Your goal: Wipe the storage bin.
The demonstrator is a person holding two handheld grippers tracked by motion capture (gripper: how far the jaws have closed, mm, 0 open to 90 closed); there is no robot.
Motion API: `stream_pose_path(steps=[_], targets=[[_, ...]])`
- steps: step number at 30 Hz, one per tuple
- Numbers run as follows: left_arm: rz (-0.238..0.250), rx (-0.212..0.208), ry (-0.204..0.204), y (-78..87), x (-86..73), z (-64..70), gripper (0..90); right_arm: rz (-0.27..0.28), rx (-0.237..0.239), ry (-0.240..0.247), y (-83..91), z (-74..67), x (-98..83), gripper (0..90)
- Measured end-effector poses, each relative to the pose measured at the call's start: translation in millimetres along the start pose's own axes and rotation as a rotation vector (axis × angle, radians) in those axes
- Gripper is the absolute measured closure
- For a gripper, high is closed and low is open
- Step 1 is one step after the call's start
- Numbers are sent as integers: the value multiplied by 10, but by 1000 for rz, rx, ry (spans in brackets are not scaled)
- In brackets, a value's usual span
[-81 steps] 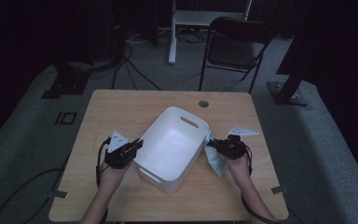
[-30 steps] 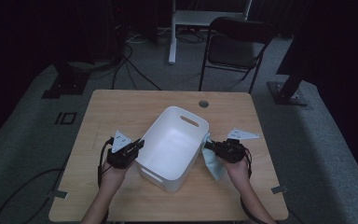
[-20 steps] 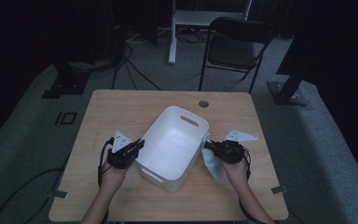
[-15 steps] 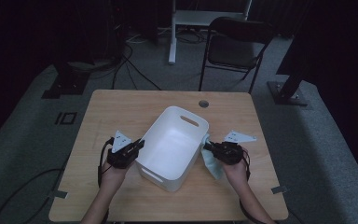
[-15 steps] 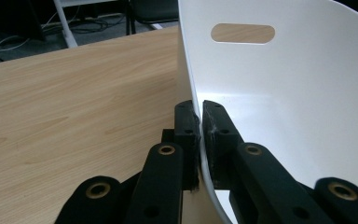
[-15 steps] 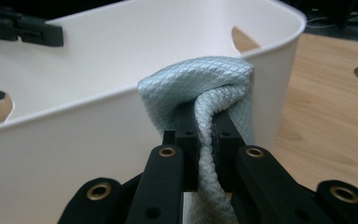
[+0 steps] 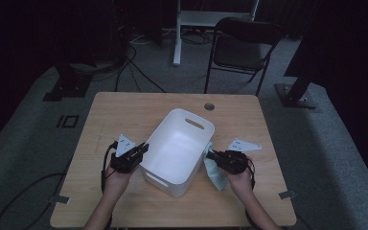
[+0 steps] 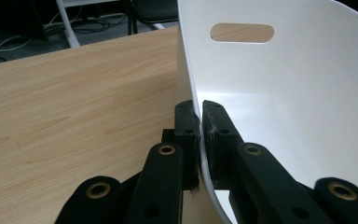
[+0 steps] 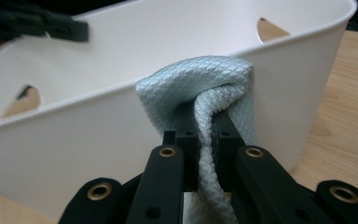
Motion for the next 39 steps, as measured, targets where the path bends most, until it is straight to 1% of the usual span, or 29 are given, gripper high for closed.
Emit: stream_pose_path(steps=[3, 5, 6, 8, 9, 10, 11, 12, 14, 16, 18, 19, 20, 21, 23, 25, 28, 29, 30, 31, 33, 34, 36, 39], targets=[[0, 7, 0, 1, 0, 3, 856, -30, -4, -7, -33, 4, -53, 850], [3, 16, 11, -1, -1, 4, 854, -33, 2, -20, -19, 5, -51, 849], [4, 18, 14, -3, -1, 6, 855, -28, 8, -27, -5, -2, -40, 849], [3, 15, 12, -6, 0, 9, 856, 8, 41, -41, 37, -31, -2, 849], [1, 15, 8, -8, 2, 11, 856, 11, 38, -31, 43, -46, 12, 850], [0, 12, 6, -8, 2, 12, 857, 5, 26, -6, 38, -64, 20, 849], [0, 11, 5, -9, 3, 13, 859, 3, 17, 4, 29, -75, 17, 849], [-1, 12, 3, -8, 3, 15, 859, 2, 16, 2, 13, -74, 3, 850], [0, 21, 2, -8, 3, 21, 857, -24, 4, 4, -24, -62, -43, 850], [4, 31, 16, -8, 0, 23, 855, -51, -2, -10, -49, -49, -92, 850], [2, 35, 14, -11, 2, 26, 856, -51, 1, -14, -40, -50, -92, 850], [1, 32, 11, -14, 4, 27, 857, -35, 32, -20, 15, -91, -52, 849], [-1, 30, 7, -19, 7, 32, 858, -21, 40, -16, 41, -125, -21, 849], [-2, 26, 5, -23, 9, 37, 859, -13, 40, 3, 56, -158, 10, 849], [-3, 22, 4, -23, 9, 37, 859, -19, 20, 34, 51, -199, 29, 850], [-3, 24, 1, -23, 10, 40, 859, -15, 22, 16, 30, -189, 5, 850], [-4, 35, 0, -21, 10, 45, 859, -40, 18, 11, -2, -176, -57, 850], [-4, 35, 0, -21, 10, 45, 859, -40, 18, 11, -2, -176, -57, 850], [-4, 44, 7, -23, 10, 48, 859, -43, 18, 9, 3, -174, -64, 850], [-4, 46, 11, -24, 11, 49, 860, -45, 27, -5, 32, -184, -52, 849], [-7, 45, 7, -29, 13, 55, 863, -19, 54, -16, 76, -230, -21, 849], [-8, 42, 5, -31, 15, 58, 863, -13, 57, -7, 88, -255, -6, 849], [-7, 39, 5, -32, 15, 59, 863, -16, 40, 18, 82, -282, -5, 849], [-8, 46, 2, -30, 15, 64, 863, -37, 35, 10, 36, -279, -65, 850]])
Point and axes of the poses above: each handheld gripper's, and its own axes: y roughly backward along the jaws, x roughly out of its top, z roughly to its right, the point moved 3 cm from there along -y, roughly forward along the jaws, and after that the axes turned 8 degrees about z, right-handed, at the moved point
